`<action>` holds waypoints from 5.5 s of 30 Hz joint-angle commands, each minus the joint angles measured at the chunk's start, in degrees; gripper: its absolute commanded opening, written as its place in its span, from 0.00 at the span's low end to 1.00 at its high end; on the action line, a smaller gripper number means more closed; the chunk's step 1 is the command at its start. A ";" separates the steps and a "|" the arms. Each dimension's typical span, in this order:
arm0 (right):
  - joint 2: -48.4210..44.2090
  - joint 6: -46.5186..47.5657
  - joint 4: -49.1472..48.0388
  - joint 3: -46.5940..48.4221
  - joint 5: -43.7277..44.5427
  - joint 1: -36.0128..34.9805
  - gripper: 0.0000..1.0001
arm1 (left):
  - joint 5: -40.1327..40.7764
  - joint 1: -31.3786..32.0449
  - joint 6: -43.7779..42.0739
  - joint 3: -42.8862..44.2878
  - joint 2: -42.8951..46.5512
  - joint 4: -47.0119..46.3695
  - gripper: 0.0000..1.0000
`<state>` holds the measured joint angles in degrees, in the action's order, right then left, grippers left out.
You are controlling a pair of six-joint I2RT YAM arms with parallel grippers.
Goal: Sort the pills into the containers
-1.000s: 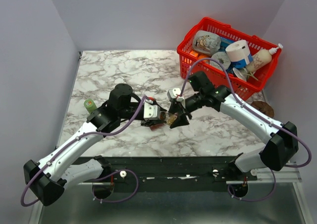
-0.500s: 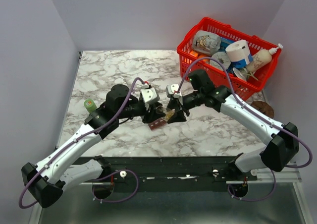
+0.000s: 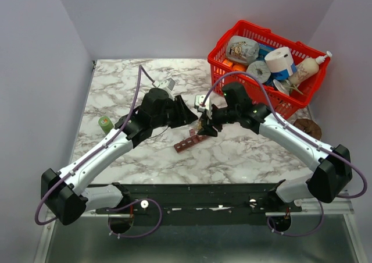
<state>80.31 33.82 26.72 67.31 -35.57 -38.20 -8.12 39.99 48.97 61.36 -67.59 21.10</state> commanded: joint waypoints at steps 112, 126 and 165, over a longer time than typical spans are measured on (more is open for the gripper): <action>-4.11 4.67 2.46 -3.67 -9.61 2.95 0.14 | -21.23 -5.89 -2.39 -5.12 -1.05 -9.85 0.78; -3.32 3.88 1.49 -3.68 -8.20 3.30 0.14 | -19.83 -1.67 -3.18 -1.60 -4.12 -4.49 0.71; -4.46 0.63 -0.53 -4.03 -13.38 4.97 0.38 | -28.62 -3.78 18.18 -10.47 0.27 -29.97 0.00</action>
<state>75.75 34.61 28.97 62.72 -45.41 -32.80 -30.92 35.77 59.96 50.57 -69.12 2.59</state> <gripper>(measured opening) 0.601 0.417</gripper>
